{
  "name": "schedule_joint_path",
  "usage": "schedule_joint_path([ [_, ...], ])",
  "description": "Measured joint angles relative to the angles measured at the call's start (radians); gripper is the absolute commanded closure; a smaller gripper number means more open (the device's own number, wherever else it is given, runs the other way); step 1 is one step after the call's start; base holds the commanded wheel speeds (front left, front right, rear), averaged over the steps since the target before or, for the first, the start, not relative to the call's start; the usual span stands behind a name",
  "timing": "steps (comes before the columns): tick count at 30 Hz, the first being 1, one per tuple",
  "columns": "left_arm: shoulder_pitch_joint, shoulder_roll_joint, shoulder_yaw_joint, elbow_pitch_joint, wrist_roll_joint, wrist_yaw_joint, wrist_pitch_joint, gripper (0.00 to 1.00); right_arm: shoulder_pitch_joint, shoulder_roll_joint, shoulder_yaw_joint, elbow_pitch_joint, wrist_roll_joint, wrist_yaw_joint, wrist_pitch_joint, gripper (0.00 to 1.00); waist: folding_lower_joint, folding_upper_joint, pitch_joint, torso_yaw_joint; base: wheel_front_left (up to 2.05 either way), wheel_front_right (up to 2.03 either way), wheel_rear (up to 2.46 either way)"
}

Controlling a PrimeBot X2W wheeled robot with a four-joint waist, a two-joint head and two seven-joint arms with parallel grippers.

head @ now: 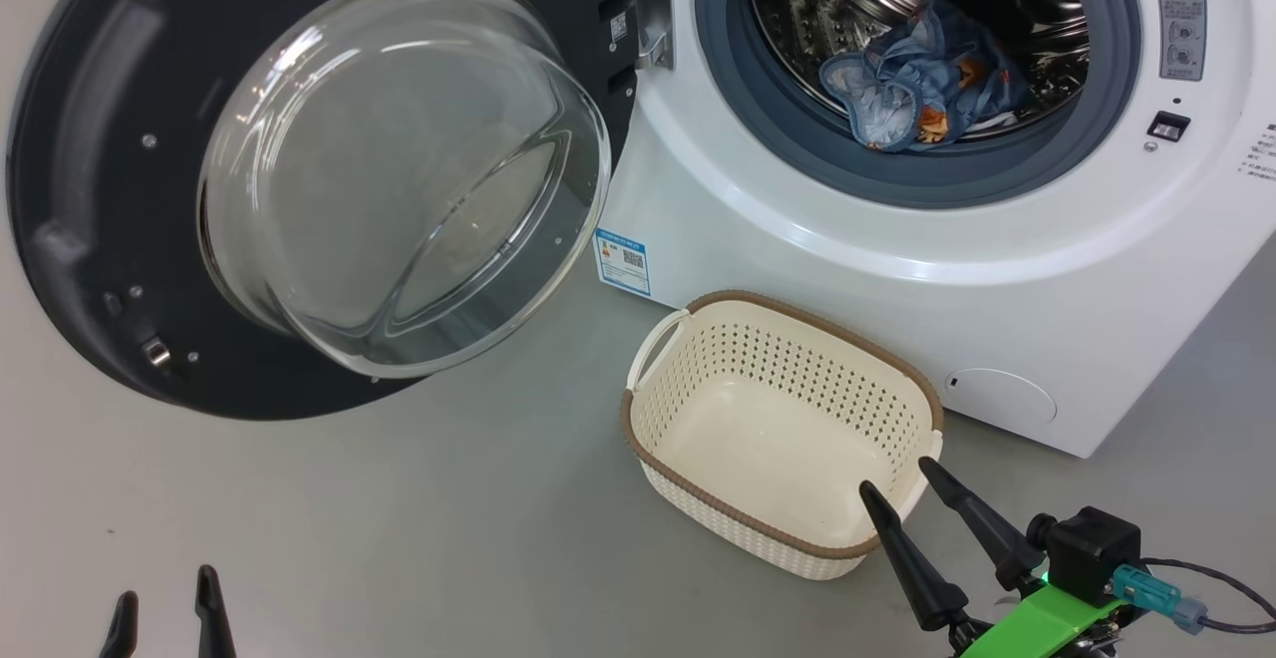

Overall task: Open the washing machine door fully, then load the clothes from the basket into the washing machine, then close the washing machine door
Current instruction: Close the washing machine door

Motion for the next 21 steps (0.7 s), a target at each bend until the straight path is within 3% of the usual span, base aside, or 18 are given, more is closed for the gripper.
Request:
schedule_joint_path([
  [5, 0.011, 0.0, 0.003, -0.006, -0.018, 0.004, 0.0, 0.0, 0.0, 0.0, 0.002, 0.003, 0.001, 0.0, 0.0, 0.0, 0.0, 0.0, -0.005, -0.003, 0.0, 0.0, 0.0],
  [6, 0.011, 0.0, 0.007, -0.01, -0.019, 0.004, 0.0, 0.17, 0.0, 0.001, 0.0, 0.003, 0.001, 0.0, 0.0, 0.0, 0.0, 0.0, -0.006, -0.005, 0.0, 0.0, 0.0],
  [7, 0.01, -0.001, 0.014, -0.017, -0.02, 0.003, 0.0, 0.56, 0.001, 0.003, -0.003, 0.003, 0.001, 0.0, 0.0, 0.0, 0.0, 0.0, -0.007, -0.006, 0.0, 0.0, 0.0],
  [10, -0.002, -0.002, 0.051, -0.045, -0.017, -0.004, 0.0, 0.97, 0.008, 0.015, -0.021, 0.003, 0.001, 0.0, 0.0, 0.0, 0.0, 0.0, -0.008, -0.01, 0.0, 0.0, 0.0],
  [17, -0.129, 0.063, 0.123, -0.133, 0.005, -0.014, 0.0, 1.0, 0.049, 0.041, -0.047, -0.004, -0.001, 0.0, 0.0, 0.0, 0.0, 0.0, -0.012, -0.027, 0.0, 0.0, 0.0],
  [21, -0.242, 0.157, 0.166, -0.179, -0.036, -0.014, 0.0, 1.0, 0.052, 0.048, -0.051, -0.009, -0.003, 0.0, 0.0, 0.0, 0.0, 0.0, -0.001, -0.056, 0.0, 0.0, 0.0],
])
